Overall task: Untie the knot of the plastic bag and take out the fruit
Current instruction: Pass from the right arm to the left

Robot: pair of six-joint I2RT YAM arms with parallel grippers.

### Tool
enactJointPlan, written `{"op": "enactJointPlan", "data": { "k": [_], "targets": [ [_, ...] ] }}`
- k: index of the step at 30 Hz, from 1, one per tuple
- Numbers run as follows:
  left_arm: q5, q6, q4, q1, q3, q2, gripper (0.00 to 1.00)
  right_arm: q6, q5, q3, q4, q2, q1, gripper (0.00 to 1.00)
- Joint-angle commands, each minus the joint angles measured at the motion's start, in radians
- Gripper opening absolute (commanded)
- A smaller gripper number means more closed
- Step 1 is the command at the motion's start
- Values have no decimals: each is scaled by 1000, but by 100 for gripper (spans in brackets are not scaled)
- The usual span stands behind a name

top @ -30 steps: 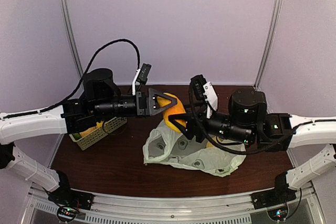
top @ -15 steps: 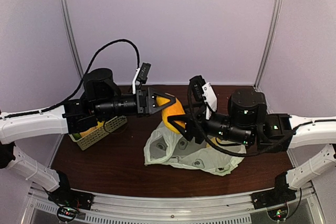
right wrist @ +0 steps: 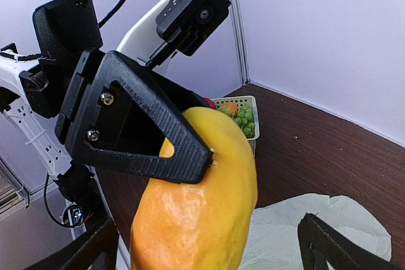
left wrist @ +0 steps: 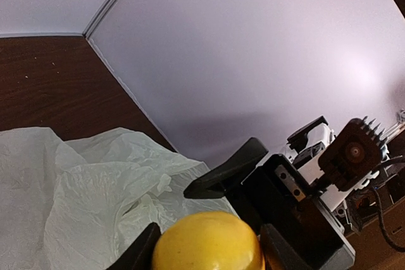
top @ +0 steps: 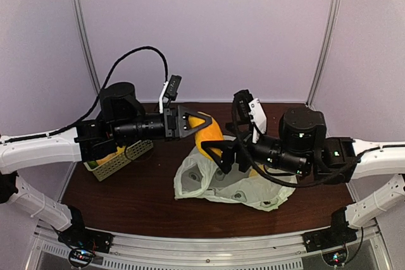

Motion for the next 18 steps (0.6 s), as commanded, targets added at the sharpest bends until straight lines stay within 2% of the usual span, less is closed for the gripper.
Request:
{"op": "enactJointPlan", "data": {
  "k": [1,5,9,18],
  "targets": [
    [-26,62,-52,13,43,-31,43,14,70,-29,-27,-73,4,99],
    [-38,97,-159,71,64,-66,42,36,144,-37,-111,-124,4,99],
    [-20,124,-260,196,45,-142,41,63,230,-50,-187,-175,4,99],
    [105,260,-513,593,16,-256,40,141,383,-35,-425,-250,-23,99]
  ]
}}
